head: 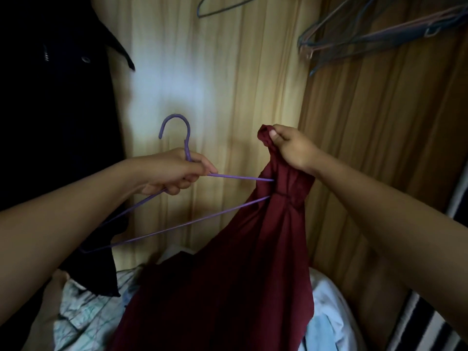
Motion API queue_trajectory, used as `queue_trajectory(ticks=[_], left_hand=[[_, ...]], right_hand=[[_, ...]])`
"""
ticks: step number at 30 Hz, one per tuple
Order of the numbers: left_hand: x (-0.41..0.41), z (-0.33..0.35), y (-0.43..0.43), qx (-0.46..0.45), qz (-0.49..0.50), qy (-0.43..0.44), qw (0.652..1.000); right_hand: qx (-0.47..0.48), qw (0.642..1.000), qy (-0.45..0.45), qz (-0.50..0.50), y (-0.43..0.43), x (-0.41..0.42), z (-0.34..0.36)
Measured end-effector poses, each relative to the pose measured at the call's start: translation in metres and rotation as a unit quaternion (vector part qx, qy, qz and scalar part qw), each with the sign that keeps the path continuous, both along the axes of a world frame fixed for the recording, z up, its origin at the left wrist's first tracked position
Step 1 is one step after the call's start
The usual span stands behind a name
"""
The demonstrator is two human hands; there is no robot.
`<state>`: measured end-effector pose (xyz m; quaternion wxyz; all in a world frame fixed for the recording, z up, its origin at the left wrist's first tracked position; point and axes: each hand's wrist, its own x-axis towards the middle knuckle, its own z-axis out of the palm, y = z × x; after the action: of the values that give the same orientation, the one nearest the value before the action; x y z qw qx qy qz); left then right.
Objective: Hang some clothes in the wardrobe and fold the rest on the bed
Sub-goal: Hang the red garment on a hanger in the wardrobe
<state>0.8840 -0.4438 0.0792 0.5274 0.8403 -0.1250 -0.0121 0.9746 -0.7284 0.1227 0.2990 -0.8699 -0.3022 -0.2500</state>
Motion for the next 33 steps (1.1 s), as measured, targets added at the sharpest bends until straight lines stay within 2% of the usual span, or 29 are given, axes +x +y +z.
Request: queue_trajectory(ticks=[4,7,9,12,15,19,28,33], left_hand=[[-0.008,0.003,0.012,-0.018,0.007,0.005,1.000],[-0.013,0.001,0.014,-0.023,0.006,0.010,1.000],[-0.016,0.002,0.014,-0.022,-0.001,0.012,1.000],[-0.020,0.009,0.015,-0.029,-0.018,0.016,0.999],[-0.022,0.014,0.010,-0.030,-0.035,0.022,0.999],[-0.024,0.014,-0.006,-0.030,-0.046,0.036,0.998],[-0.019,-0.008,-0.050,-0.021,-0.019,0.066,0.997],[-0.015,-0.026,-0.070,-0.022,-0.035,0.125,0.991]], right_hand=[[0.125,0.988,0.085,-0.017,-0.019,-0.006,0.002],[0.178,0.978,0.101,-0.047,-0.030,-0.006,0.001],[0.145,0.983,0.071,-0.082,-0.035,-0.008,-0.001],[-0.001,0.988,-0.014,-0.155,-0.042,-0.012,-0.006],[-0.061,0.982,-0.032,-0.178,-0.041,-0.021,-0.008],[-0.091,0.989,0.005,-0.117,-0.032,-0.032,-0.009],[-0.011,0.994,0.107,0.004,-0.006,-0.057,-0.020],[0.076,0.973,0.199,0.084,0.011,-0.071,-0.026]])
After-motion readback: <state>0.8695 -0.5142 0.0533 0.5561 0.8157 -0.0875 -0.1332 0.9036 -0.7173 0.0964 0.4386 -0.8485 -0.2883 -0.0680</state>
